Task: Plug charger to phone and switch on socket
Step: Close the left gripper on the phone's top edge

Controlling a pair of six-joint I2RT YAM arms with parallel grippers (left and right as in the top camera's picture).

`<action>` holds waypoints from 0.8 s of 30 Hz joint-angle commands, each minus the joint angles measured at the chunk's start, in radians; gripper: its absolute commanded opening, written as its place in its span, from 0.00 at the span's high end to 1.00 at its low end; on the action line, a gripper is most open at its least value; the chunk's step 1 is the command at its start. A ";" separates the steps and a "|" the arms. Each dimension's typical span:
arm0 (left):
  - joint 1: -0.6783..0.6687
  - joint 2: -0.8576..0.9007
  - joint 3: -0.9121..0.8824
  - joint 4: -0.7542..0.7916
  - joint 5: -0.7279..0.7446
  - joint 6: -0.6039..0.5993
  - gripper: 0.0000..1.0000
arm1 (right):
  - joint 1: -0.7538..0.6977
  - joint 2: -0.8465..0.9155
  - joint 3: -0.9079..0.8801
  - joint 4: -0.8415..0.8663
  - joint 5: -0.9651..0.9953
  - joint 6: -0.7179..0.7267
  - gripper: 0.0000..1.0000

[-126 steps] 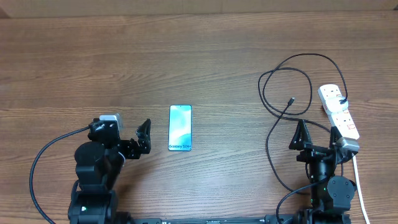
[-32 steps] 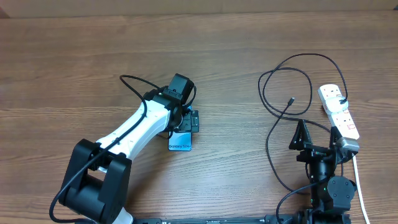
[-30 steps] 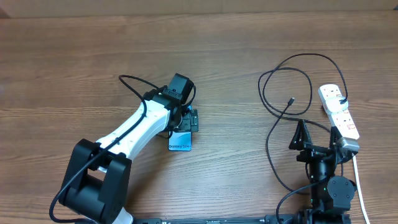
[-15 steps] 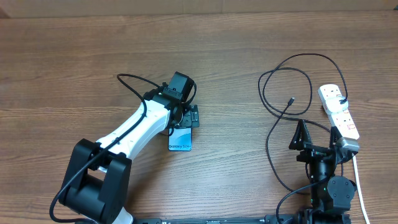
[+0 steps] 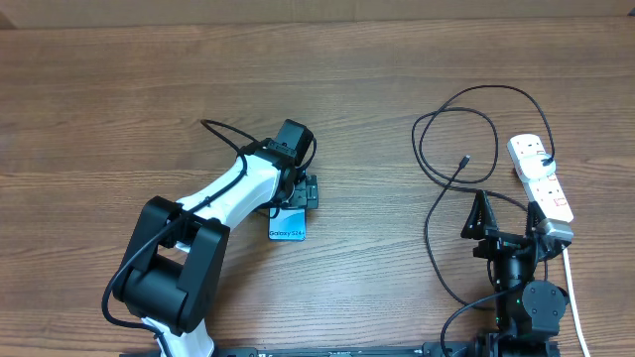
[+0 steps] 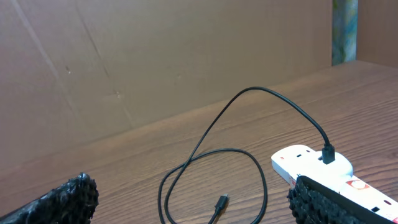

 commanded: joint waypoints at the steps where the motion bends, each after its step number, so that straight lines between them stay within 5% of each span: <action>1: -0.005 0.037 0.010 -0.002 -0.008 0.051 0.00 | -0.002 -0.007 -0.010 0.002 -0.002 -0.004 0.00; 12: -0.005 0.037 0.009 -0.013 0.009 0.052 0.25 | -0.002 -0.007 -0.010 0.002 -0.002 -0.004 0.00; 24: -0.004 0.037 0.009 -0.035 0.009 -0.092 0.33 | -0.002 -0.007 -0.010 0.002 -0.002 -0.004 0.00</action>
